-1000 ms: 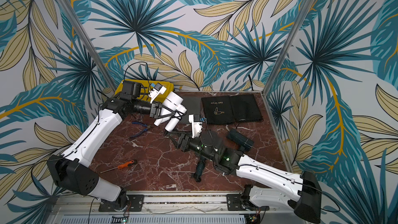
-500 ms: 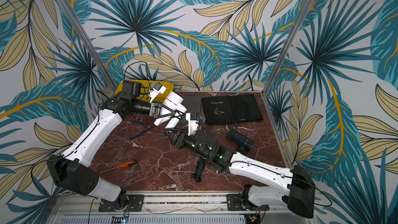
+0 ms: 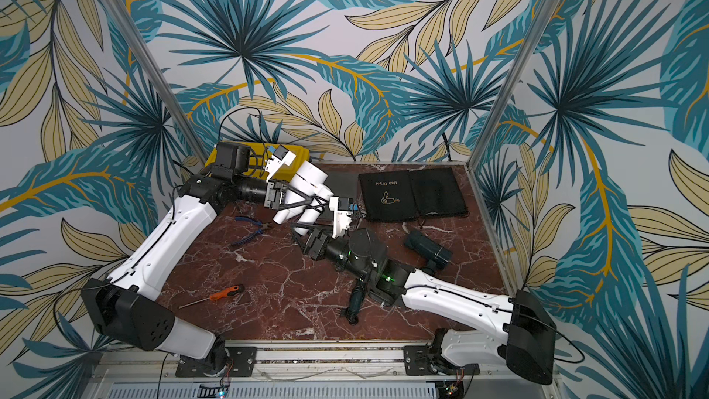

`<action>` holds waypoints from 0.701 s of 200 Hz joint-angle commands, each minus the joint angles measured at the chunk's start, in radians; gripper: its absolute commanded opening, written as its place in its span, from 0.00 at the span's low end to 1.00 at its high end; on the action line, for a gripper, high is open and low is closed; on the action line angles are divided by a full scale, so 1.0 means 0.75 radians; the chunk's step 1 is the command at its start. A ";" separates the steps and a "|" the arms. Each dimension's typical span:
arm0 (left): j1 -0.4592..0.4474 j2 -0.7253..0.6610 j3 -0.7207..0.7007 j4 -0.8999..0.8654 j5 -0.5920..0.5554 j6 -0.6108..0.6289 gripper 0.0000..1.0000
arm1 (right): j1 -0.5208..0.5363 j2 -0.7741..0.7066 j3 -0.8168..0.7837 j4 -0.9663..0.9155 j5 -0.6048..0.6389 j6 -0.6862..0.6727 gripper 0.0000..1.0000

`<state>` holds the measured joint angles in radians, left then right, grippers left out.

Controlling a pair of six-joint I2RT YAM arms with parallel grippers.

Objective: Pack away hair dryers
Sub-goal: Adjust the hair dryer.

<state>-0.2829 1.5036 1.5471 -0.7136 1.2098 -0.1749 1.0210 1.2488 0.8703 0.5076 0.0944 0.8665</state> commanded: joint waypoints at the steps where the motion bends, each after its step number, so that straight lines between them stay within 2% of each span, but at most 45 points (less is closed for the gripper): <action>1: -0.018 -0.059 -0.005 0.064 0.113 -0.017 0.00 | -0.004 0.024 -0.032 0.152 0.017 0.010 0.62; 51: -0.026 -0.062 -0.026 0.065 0.115 -0.002 0.00 | -0.005 0.036 -0.054 0.213 0.034 0.022 0.44; 88: -0.026 -0.063 -0.041 0.064 0.119 0.005 0.00 | -0.005 -0.015 -0.111 0.223 0.093 0.018 0.26; 99: -0.025 -0.066 -0.053 0.066 0.112 0.012 0.00 | -0.005 -0.035 -0.124 0.213 0.117 0.017 0.17; 107: -0.026 -0.066 -0.060 0.066 0.109 0.018 0.13 | -0.005 -0.051 -0.132 0.205 0.132 0.016 0.15; 116: -0.026 -0.068 -0.067 0.066 0.107 0.023 0.35 | -0.005 -0.064 -0.137 0.191 0.143 0.008 0.12; 129: -0.025 -0.070 -0.069 0.066 0.094 0.030 0.41 | -0.005 -0.084 -0.131 0.150 0.155 -0.001 0.10; 140: -0.025 -0.071 -0.069 0.066 0.078 0.040 0.57 | -0.005 -0.099 -0.125 0.116 0.165 -0.012 0.07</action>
<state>-0.3065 1.5013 1.5158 -0.6693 1.2461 -0.1673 1.0252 1.2293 0.7849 0.6014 0.1345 0.8936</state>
